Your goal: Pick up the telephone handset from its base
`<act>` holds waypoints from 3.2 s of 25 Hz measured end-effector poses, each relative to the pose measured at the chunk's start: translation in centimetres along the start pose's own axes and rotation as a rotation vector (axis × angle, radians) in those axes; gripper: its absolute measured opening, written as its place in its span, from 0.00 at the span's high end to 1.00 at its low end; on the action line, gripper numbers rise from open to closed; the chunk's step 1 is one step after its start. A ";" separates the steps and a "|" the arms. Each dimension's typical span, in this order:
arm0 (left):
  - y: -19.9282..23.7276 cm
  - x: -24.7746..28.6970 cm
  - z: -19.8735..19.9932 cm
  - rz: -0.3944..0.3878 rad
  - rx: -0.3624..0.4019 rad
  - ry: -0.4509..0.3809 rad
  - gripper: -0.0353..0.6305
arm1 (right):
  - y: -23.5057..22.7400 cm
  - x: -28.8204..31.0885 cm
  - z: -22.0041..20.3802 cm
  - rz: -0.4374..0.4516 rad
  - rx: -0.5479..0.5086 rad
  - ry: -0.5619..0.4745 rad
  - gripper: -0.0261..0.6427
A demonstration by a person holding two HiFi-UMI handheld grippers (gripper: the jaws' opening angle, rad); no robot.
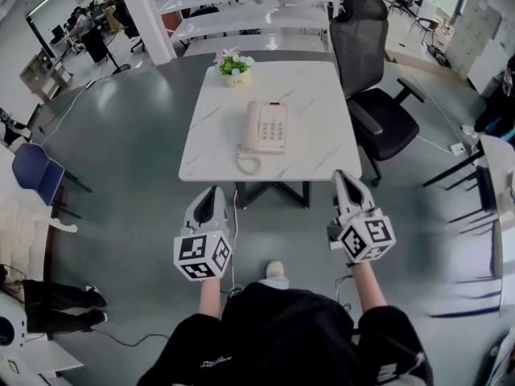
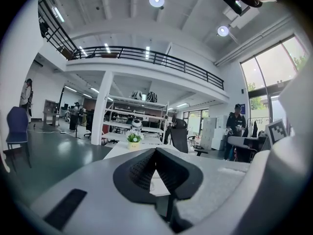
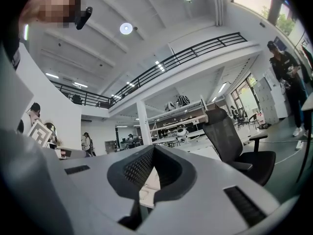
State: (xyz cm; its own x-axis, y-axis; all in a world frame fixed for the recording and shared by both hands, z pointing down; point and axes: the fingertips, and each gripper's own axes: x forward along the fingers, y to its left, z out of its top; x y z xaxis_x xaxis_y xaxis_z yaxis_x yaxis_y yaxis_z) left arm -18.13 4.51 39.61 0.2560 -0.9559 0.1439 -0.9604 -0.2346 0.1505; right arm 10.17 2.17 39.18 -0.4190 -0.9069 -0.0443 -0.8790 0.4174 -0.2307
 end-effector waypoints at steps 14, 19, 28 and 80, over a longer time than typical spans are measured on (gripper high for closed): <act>2.5 8.5 0.0 -0.072 -0.022 0.039 0.95 | -1.4 8.2 -1.2 -0.007 0.008 0.016 0.98; 3.0 10.9 0.1 -0.070 -0.032 0.062 0.95 | -2.5 10.4 -1.4 -0.009 -0.004 0.045 0.98; 4.0 17.6 -0.5 -0.042 -0.047 0.102 0.95 | -6.2 17.3 -2.0 0.025 0.008 0.070 0.98; 4.9 40.4 -15.5 -0.028 -0.095 0.708 0.53 | -16.6 32.8 -12.8 0.049 0.132 0.339 0.98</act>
State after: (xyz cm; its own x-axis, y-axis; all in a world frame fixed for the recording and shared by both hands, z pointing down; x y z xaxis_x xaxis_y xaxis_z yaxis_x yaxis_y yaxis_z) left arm -10.77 -32.57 61.30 0.3218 -0.5977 0.7343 -0.9468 -0.2104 0.2437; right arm 8.13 -33.74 54.02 -0.5310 -0.8062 0.2610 -0.8282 0.4287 -0.3609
